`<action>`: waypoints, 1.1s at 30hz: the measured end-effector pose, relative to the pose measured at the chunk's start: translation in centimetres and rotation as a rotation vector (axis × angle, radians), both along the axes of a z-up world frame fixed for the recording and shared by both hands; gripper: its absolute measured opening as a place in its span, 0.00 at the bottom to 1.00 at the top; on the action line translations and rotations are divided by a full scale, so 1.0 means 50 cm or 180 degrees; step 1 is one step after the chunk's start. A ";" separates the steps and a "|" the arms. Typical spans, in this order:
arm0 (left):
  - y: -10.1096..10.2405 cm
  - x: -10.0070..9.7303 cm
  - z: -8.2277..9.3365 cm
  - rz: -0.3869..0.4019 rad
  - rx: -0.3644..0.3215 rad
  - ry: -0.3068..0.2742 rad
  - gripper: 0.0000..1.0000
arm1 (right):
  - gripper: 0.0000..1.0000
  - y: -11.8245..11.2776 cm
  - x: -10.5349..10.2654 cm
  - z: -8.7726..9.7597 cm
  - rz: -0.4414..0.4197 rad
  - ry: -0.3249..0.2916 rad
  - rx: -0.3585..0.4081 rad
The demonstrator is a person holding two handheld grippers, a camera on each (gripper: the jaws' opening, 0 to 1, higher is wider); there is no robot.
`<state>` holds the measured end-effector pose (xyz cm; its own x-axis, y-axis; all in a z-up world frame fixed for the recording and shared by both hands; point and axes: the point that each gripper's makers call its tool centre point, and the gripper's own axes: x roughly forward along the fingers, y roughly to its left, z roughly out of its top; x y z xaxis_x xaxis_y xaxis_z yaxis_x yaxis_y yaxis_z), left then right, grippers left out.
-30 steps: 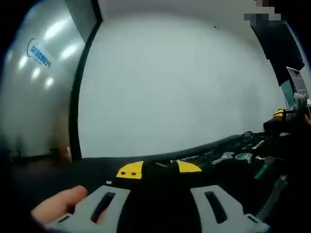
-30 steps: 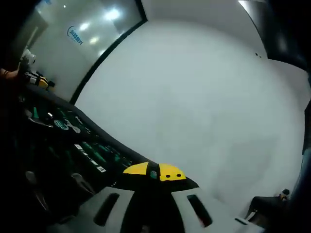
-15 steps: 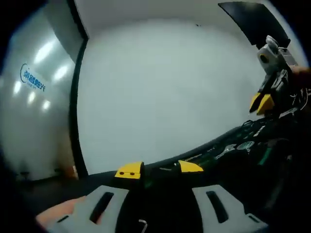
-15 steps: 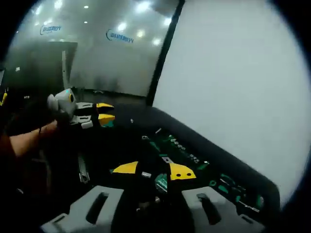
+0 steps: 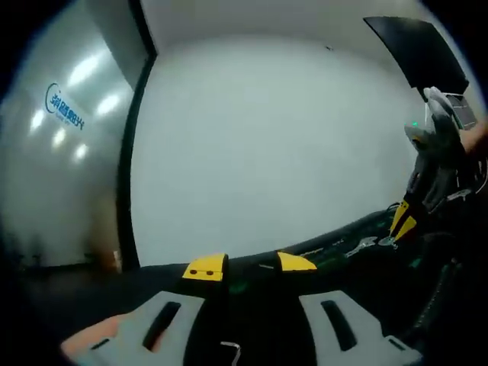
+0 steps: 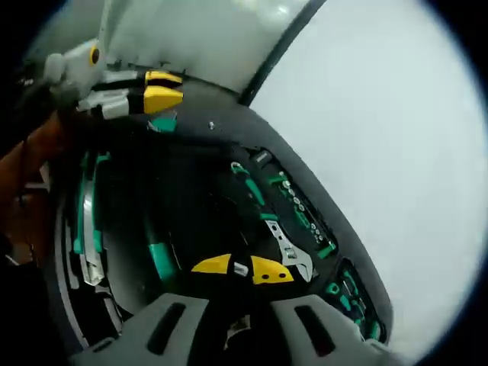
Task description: Pick up the tools and put them into their designated positions in the toolbox.
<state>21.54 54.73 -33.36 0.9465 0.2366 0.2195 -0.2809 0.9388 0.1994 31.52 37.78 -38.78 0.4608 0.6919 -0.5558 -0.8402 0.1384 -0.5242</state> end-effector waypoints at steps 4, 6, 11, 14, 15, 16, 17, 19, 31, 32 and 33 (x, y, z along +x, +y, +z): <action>-0.007 0.000 0.001 -0.0007 0.0051 0.0015 0.20 | 0.03 -0.020 0.013 0.000 -0.0041 -0.0033 -0.0056; -0.006 0.000 0.002 -0.0020 0.0052 0.0000 0.20 | 0.02 -0.028 0.024 0.001 -0.0105 0.0118 0.0033; -0.005 0.000 -0.004 -0.0030 0.0031 0.0058 0.20 | 0.00 -0.043 0.043 0.018 -0.0329 0.1041 0.0506; -0.004 0.002 -0.004 -0.0046 0.0030 0.0058 0.20 | 0.00 -0.057 0.085 0.021 -0.0515 0.1499 0.0703; -0.004 0.002 -0.005 -0.0051 0.0031 0.0065 0.20 | 0.00 -0.064 0.098 0.025 -0.0526 0.1595 0.0765; -0.005 0.002 -0.005 -0.0053 0.0028 0.0069 0.20 | 0.00 -0.068 0.104 0.028 -0.0541 0.1673 0.0805; -0.005 0.001 -0.004 -0.0060 0.0023 0.0061 0.20 | 0.00 -0.072 0.106 0.034 -0.0509 0.1687 0.0804; -0.004 0.000 -0.002 -0.0078 0.0003 0.0035 0.20 | 0.00 -0.068 0.093 0.062 -0.0243 0.1400 0.0730; -0.003 0.004 -0.007 -0.0083 -0.0001 0.0067 0.20 | 0.14 -0.038 0.063 0.002 -0.0003 0.0946 -0.0151; -0.004 0.003 -0.005 -0.0097 -0.0015 0.0050 0.20 | 0.14 -0.041 0.066 -0.006 -0.0078 0.1042 -0.0172; -0.003 0.001 -0.004 -0.0102 -0.0033 0.0037 0.20 | 0.13 -0.039 0.071 -0.007 -0.0060 0.1037 -0.0170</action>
